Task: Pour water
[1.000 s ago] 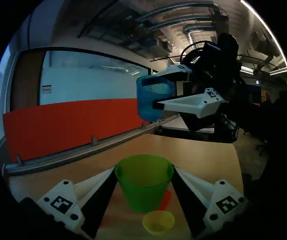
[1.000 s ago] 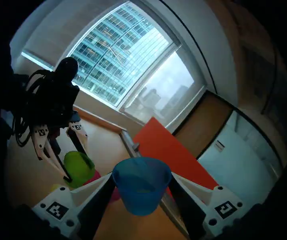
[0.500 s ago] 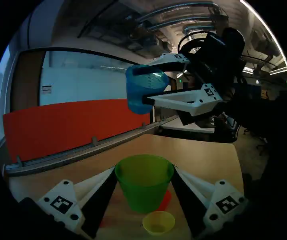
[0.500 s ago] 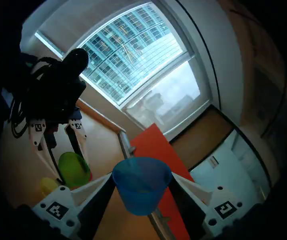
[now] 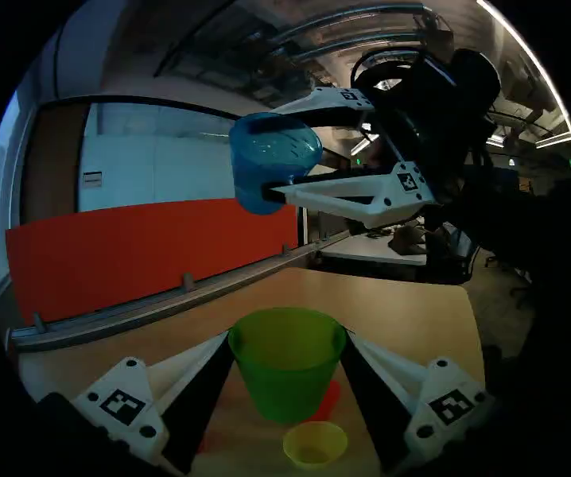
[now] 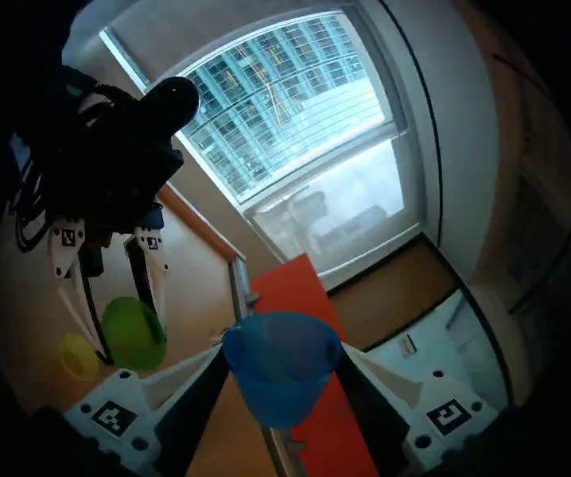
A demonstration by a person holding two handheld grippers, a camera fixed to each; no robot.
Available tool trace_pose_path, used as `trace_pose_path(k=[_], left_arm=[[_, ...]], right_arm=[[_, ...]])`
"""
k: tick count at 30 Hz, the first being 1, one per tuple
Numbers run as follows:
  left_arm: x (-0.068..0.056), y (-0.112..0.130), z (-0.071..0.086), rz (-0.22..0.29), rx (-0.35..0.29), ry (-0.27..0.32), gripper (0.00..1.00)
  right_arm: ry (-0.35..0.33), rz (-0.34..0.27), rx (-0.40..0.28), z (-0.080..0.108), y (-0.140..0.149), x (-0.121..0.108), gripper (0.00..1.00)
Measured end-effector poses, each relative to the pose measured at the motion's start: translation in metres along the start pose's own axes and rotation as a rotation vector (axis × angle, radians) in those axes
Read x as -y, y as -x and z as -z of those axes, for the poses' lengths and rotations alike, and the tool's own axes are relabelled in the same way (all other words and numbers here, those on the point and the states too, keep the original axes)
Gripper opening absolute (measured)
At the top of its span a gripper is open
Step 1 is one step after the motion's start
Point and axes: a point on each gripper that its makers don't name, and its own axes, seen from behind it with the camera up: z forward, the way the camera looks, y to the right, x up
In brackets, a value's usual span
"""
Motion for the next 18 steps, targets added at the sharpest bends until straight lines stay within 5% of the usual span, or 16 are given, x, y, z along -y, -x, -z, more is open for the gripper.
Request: trace_pose_path(k=[18], left_arm=[[-0.002, 0.001, 0.002, -0.005, 0.002, 0.006, 0.88]], right_arm=[[0.035, 0.09, 0.001, -0.004, -0.004, -0.011, 0.91]])
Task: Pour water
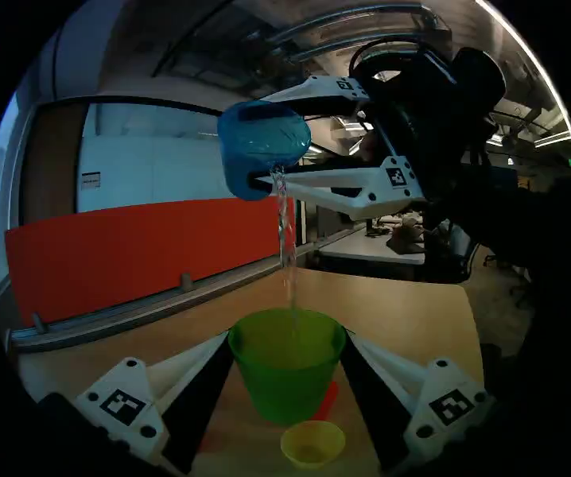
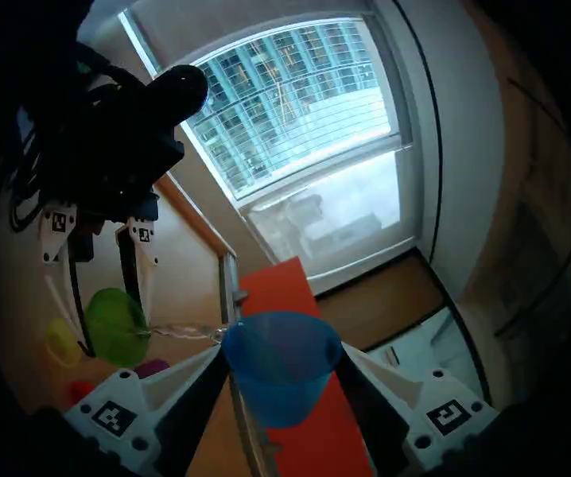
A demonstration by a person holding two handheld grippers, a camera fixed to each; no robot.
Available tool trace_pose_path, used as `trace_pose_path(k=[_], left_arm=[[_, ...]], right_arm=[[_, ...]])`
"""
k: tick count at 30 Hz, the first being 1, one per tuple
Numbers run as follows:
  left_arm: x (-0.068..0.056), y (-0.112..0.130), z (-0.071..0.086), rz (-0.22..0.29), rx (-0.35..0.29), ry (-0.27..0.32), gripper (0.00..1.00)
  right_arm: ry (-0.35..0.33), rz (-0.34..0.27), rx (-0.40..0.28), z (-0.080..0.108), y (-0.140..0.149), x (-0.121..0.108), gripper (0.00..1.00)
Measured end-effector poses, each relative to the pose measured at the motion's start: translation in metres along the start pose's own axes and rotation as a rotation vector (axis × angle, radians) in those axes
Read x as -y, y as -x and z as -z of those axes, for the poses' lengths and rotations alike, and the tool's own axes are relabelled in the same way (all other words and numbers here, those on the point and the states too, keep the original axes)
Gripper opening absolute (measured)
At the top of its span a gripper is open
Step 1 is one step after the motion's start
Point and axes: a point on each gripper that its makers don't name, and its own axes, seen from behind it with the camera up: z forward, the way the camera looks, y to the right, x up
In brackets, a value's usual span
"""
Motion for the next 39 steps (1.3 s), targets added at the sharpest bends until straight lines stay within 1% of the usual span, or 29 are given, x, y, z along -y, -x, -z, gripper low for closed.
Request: trace_pose_path(k=[16, 39], left_arm=[[0.002, 0.001, -0.002, -0.003, 0.001, 0.001, 0.88], [0.003, 0.001, -0.005, -0.007, 0.001, -0.001, 0.88]], right_arm=[[0.011, 0.068, -0.007, -0.003, -0.002, -0.005, 0.91], [0.023, 0.143, -0.013, -0.007, -0.004, -0.012, 0.91]])
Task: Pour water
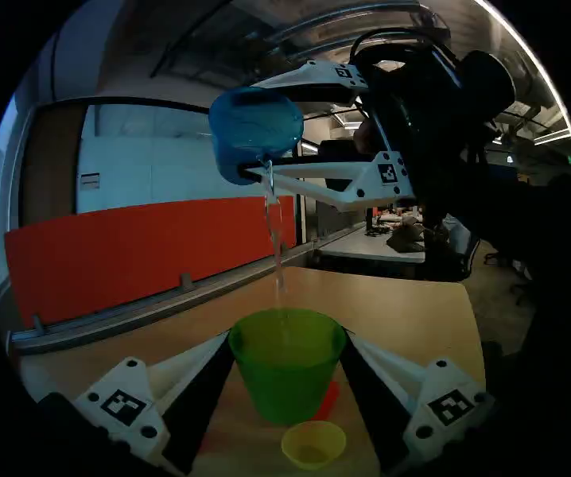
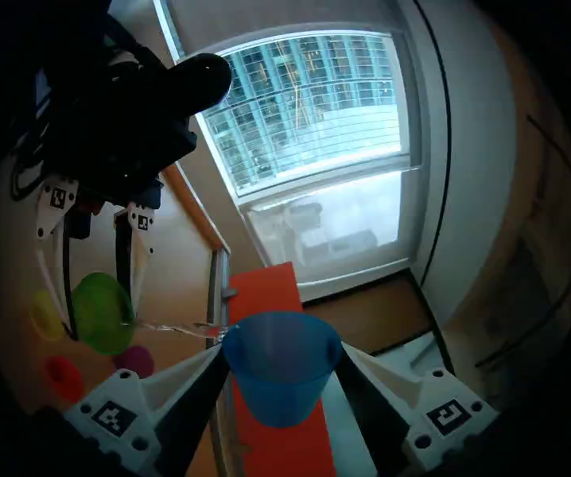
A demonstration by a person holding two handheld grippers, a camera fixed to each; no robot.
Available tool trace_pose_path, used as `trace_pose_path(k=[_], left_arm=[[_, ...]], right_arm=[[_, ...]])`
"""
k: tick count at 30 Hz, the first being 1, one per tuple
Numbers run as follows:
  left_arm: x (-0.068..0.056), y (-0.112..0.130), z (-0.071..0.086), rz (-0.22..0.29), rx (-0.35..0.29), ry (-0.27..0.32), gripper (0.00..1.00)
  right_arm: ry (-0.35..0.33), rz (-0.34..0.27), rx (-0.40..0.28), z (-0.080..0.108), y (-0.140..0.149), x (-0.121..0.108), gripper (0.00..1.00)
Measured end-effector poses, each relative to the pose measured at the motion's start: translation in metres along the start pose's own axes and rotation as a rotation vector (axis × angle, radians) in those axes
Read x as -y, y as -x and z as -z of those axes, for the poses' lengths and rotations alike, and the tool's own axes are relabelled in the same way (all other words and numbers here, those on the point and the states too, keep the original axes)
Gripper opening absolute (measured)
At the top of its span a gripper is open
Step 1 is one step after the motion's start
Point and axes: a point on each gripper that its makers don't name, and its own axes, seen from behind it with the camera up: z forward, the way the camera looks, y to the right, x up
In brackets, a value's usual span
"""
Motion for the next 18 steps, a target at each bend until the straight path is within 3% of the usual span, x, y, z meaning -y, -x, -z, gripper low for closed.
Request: trace_pose_path(k=[18], left_arm=[[0.0003, 0.0003, -0.0003, -0.004, 0.0, 0.0, 0.87]], right_arm=[[0.011, 0.058, -0.008, -0.0012, -0.0027, -0.0037, 0.91]])
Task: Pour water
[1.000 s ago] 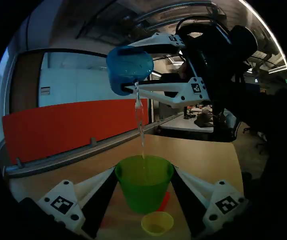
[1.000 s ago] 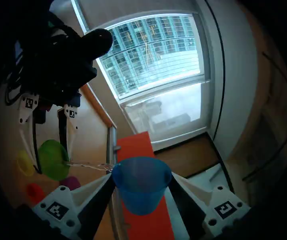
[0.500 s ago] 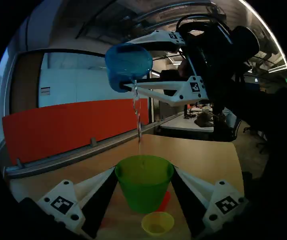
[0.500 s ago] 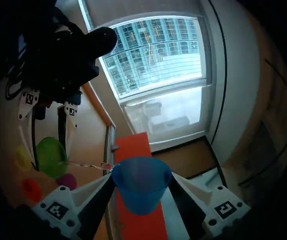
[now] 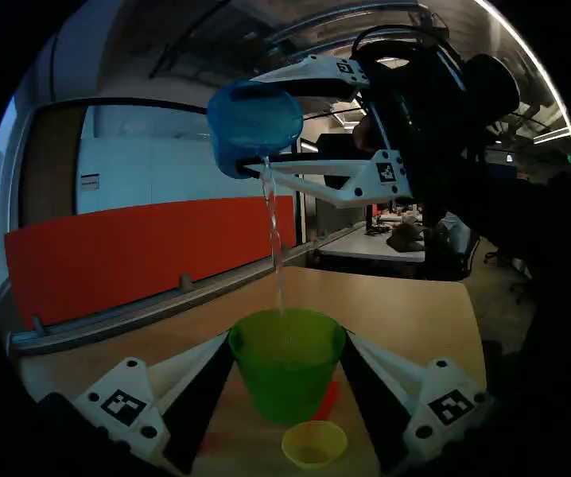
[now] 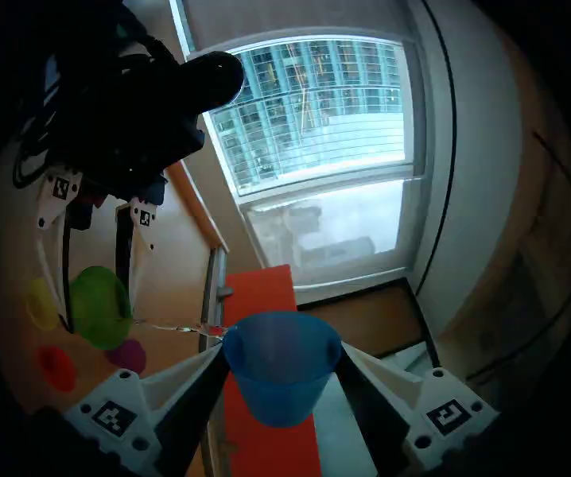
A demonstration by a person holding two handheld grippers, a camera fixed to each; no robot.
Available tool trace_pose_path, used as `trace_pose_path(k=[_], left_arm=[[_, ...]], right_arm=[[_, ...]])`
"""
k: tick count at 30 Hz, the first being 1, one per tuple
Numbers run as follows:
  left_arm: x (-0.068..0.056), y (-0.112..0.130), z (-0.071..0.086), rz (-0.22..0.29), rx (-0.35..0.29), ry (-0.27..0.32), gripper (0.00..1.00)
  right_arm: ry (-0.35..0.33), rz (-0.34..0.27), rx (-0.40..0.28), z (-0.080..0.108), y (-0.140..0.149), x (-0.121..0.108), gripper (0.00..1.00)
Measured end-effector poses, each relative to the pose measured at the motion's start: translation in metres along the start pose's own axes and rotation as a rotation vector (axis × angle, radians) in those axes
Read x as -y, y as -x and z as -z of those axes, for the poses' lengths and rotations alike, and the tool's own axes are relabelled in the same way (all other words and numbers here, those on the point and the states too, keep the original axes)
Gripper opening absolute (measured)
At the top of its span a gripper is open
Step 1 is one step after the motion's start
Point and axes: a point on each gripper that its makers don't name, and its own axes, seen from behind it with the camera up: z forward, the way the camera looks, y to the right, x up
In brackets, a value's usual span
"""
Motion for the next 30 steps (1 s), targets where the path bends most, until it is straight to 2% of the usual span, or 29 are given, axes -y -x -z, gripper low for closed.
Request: trace_pose_path(k=[30], left_arm=[[-0.0014, 0.0004, 0.001, -0.002, -0.002, -0.004, 0.87]], right_arm=[[0.03, 0.114, -0.01, -0.003, -0.0056, -0.0105, 0.91]])
